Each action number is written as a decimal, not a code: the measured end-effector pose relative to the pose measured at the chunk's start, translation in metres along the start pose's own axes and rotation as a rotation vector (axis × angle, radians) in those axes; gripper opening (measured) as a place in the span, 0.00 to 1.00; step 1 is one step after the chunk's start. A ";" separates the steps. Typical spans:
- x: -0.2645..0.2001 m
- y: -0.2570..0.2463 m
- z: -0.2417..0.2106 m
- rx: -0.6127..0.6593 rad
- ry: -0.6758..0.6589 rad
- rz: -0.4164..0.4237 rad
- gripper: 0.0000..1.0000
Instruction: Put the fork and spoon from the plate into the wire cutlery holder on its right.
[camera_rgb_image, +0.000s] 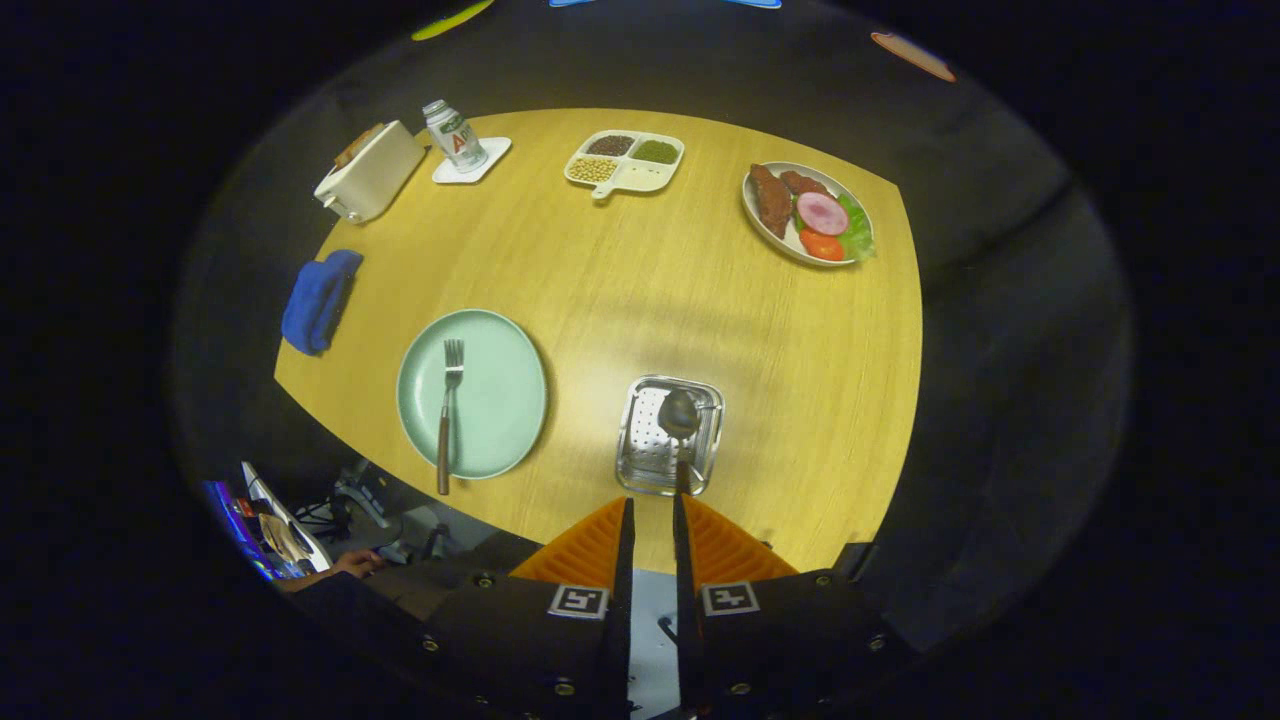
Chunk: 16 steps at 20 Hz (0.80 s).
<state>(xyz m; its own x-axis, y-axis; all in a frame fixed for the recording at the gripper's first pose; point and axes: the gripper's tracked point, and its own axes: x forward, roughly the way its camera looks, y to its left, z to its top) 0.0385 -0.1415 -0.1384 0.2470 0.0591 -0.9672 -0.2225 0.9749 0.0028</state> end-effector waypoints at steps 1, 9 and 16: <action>-0.001 0.012 -0.003 -0.003 0.001 0.020 0.20; 0.021 0.103 -0.026 -0.059 0.032 0.144 0.20; 0.060 0.155 -0.025 -0.068 0.068 0.207 0.32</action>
<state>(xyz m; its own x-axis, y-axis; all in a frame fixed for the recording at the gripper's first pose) -0.0047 0.0080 -0.2020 0.1261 0.2393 -0.9627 -0.3258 0.9267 0.1876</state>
